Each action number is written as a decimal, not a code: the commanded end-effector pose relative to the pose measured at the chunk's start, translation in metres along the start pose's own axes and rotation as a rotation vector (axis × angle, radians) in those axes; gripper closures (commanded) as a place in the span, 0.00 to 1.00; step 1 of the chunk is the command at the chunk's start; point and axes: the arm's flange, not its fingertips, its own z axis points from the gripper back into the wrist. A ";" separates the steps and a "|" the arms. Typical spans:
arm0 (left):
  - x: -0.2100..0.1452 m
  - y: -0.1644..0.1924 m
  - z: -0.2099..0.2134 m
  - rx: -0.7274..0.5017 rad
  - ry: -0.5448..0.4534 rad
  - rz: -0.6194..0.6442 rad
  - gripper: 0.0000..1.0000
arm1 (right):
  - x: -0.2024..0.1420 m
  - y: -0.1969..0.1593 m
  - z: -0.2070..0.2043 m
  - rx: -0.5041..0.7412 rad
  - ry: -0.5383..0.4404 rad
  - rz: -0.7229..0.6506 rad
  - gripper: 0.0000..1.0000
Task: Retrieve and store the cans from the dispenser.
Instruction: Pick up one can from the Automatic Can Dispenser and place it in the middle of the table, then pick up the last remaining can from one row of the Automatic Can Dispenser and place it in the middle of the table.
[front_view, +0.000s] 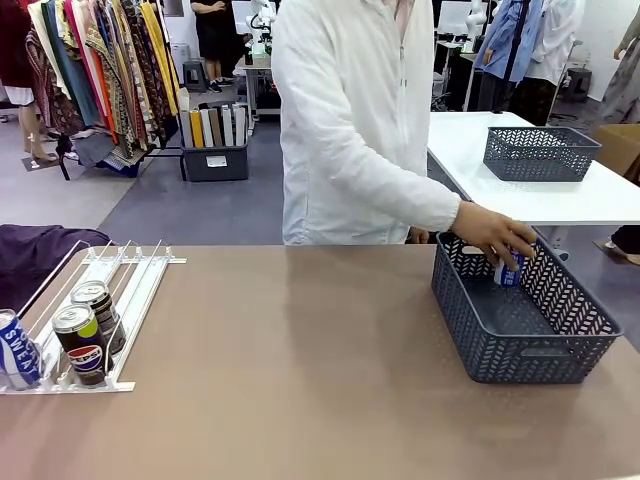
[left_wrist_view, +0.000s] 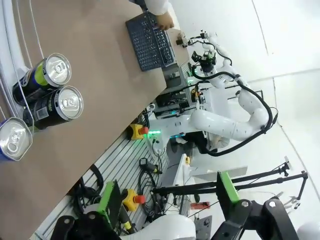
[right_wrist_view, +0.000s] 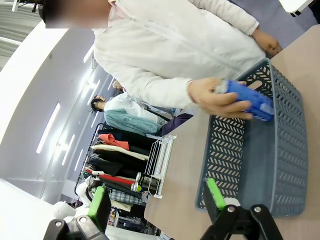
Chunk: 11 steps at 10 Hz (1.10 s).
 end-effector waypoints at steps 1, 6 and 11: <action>-0.007 0.002 0.006 -0.004 0.008 -0.019 0.00 | 0.003 0.004 0.000 0.013 -0.009 -0.002 0.00; -0.007 0.002 0.006 -0.004 0.008 -0.019 0.00 | 0.003 0.004 0.000 0.013 -0.009 -0.002 0.00; 0.008 -0.015 -0.013 0.223 -0.072 0.083 0.00 | 0.003 0.004 0.000 0.013 -0.009 -0.002 0.00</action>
